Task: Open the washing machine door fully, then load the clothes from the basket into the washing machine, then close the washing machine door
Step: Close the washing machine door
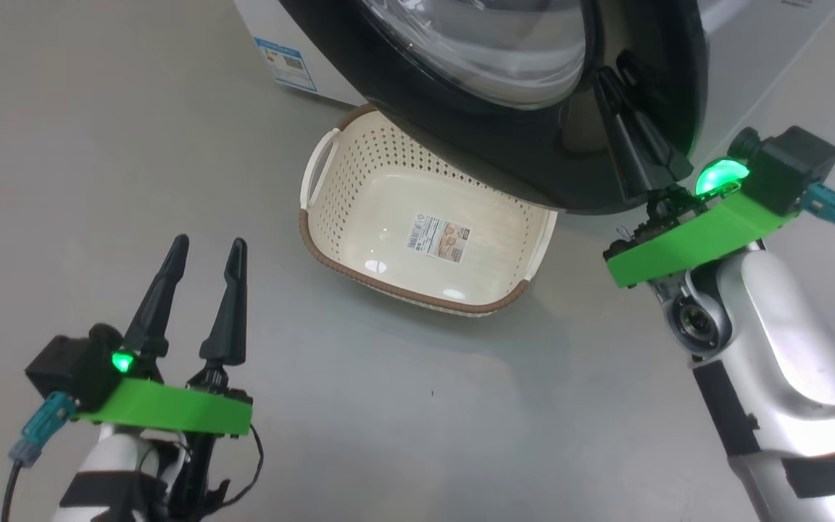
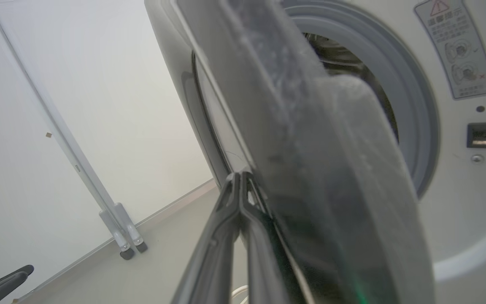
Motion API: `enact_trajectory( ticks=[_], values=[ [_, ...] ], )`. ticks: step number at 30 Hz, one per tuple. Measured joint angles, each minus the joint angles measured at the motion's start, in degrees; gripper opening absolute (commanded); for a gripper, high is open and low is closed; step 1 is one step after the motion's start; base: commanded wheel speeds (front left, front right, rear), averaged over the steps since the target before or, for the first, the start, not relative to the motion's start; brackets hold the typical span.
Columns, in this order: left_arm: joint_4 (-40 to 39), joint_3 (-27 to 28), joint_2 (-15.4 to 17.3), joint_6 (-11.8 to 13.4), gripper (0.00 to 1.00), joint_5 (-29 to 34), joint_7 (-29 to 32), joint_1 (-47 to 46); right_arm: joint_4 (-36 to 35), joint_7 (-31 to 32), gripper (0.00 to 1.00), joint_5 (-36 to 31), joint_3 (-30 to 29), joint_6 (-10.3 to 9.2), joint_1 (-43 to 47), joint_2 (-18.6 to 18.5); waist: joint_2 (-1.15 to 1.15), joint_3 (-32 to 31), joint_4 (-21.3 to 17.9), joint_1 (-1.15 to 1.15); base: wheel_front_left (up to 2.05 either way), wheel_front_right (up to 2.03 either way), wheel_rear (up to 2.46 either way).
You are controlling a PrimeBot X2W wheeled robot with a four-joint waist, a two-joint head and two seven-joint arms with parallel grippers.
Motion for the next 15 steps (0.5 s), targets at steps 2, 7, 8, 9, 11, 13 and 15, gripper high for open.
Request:
enact_trajectory(
  ticks=[2, 7, 8, 9, 11, 13, 15],
  values=[
    [-0.1, -0.2, 0.0, 0.0, 1.00, 0.0, 0.0, -0.6, 0.0, 0.0, 0.00, 0.0, -0.7, 0.00, -0.9, 0.0, 0.00, 0.5, 0.2, 0.00, 0.00, 0.00, 0.00],
    [-0.1, -1.4, -0.4, 0.0, 1.00, -0.2, 0.0, -1.7, 0.1, 0.0, 0.00, 0.0, -3.1, 0.00, -2.9, -0.2, 0.00, 1.8, 0.9, 0.00, 0.00, 0.00, 0.00],
    [-0.2, -1.6, -0.5, 0.0, 1.00, -0.3, 0.0, -1.9, 0.3, 0.0, 0.00, 0.0, -3.5, 0.00, -3.3, -0.4, 0.00, 2.1, 1.0, 0.00, 0.00, 0.00, 0.00],
    [-0.2, -1.7, -0.6, 0.0, 1.00, -0.3, 0.0, -2.1, 0.3, 0.0, 0.00, 0.0, -3.9, 0.00, -3.8, -0.6, 0.00, 2.3, 1.1, 0.00, 0.00, 0.00, 0.00],
    [-0.2, -2.2, -0.7, 0.0, 1.00, -0.3, 0.0, -2.6, 0.5, 0.0, 0.00, -0.1, -4.7, 0.00, -4.8, -0.9, 0.00, 2.8, 1.5, 0.00, 0.00, 0.00, 0.00],
    [-0.3, -2.6, -0.7, 0.0, 1.00, -0.3, 0.0, -3.2, 0.7, 0.0, 0.00, -0.7, -5.8, 0.00, -5.8, -1.0, 0.00, 3.3, 1.9, 0.00, 0.00, 0.00, 0.00],
    [-0.3, -2.9, -0.9, 0.0, 1.00, -0.3, 0.0, -3.8, 1.0, 0.0, 0.00, -0.9, -6.9, 0.00, -6.8, -1.1, 0.00, 3.9, 2.3, 0.00, 0.00, 0.00, 0.00]
  ],
)
